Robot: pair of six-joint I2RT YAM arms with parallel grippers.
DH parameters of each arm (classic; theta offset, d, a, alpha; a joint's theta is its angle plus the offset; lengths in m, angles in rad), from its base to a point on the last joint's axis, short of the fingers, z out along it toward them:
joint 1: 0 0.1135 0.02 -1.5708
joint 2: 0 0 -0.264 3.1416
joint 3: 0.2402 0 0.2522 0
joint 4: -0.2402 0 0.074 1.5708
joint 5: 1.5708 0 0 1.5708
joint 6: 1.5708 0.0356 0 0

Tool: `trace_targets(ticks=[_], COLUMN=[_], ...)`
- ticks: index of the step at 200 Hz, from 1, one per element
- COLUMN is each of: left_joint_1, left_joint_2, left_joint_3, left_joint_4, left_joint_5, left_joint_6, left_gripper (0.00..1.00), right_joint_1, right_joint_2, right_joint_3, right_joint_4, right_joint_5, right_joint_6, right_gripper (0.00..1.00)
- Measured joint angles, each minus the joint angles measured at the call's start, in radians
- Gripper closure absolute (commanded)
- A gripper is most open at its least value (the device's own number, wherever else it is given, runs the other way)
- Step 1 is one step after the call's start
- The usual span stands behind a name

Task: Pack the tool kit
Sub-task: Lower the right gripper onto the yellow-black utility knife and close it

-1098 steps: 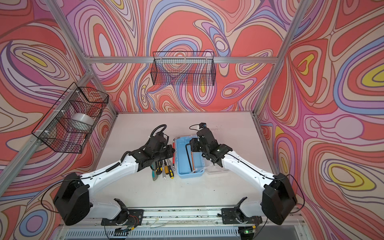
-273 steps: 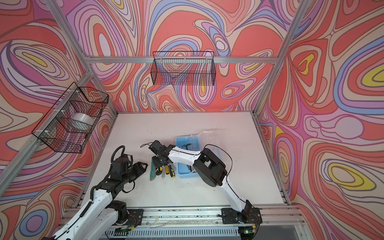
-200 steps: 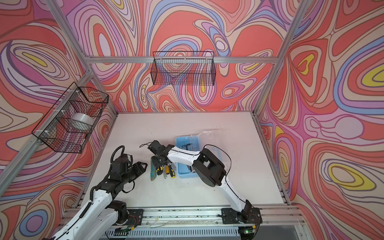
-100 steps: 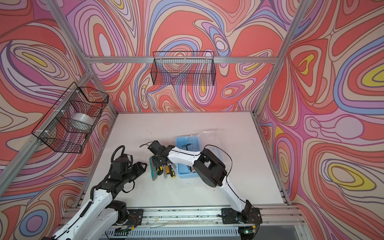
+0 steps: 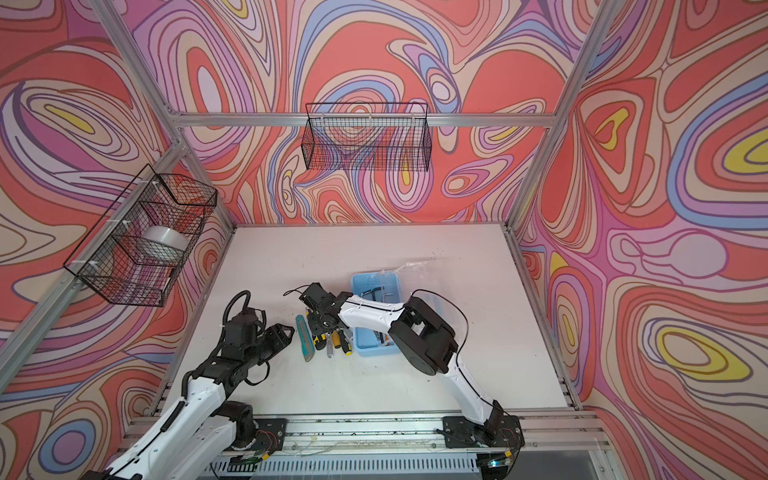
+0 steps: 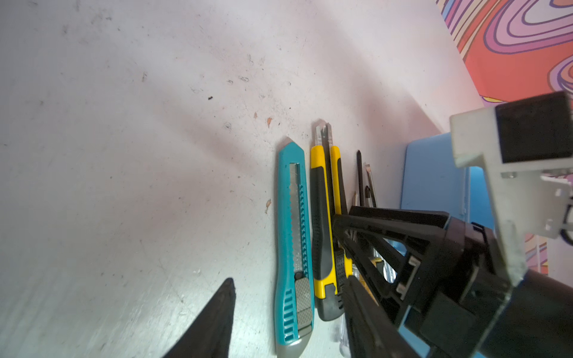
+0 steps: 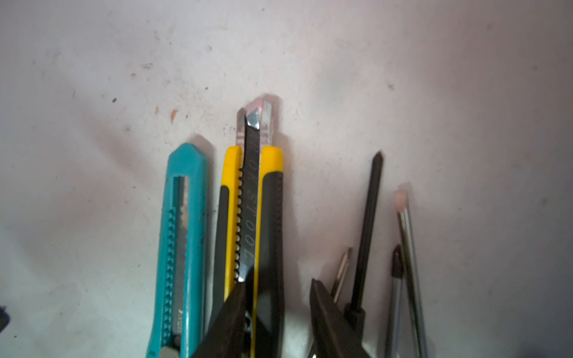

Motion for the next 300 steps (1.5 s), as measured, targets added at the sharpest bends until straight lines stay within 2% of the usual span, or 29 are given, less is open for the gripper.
trace_targets(ticks=[77,171,224,300], left_joint_1=[0.0,0.0,0.001,0.008], left_joint_2=[-0.001,-0.04,-0.045,-0.093], left_joint_3=[-0.001,-0.001,-0.006,-0.006], left_joint_4=[0.006,0.003,-0.002,-0.027], left_joint_5=[-0.01,-0.03,-0.031,-0.045], left_joint_6=[0.0,0.027,0.035,0.051], left_gripper=[0.44,0.42,0.42,0.4], right_joint_1=[0.001,0.058,0.075,0.079], right_joint_2=[-0.026,-0.025,0.017,0.044], right_joint_3=[-0.006,0.107,0.19,0.192], right_joint_4=[-0.036,-0.129,-0.191,-0.228], right_joint_5=[0.047,0.119,0.17,0.183], right_joint_6=[-0.016,-0.051,-0.07,-0.076], right_gripper=[0.56,0.51,0.48,0.48])
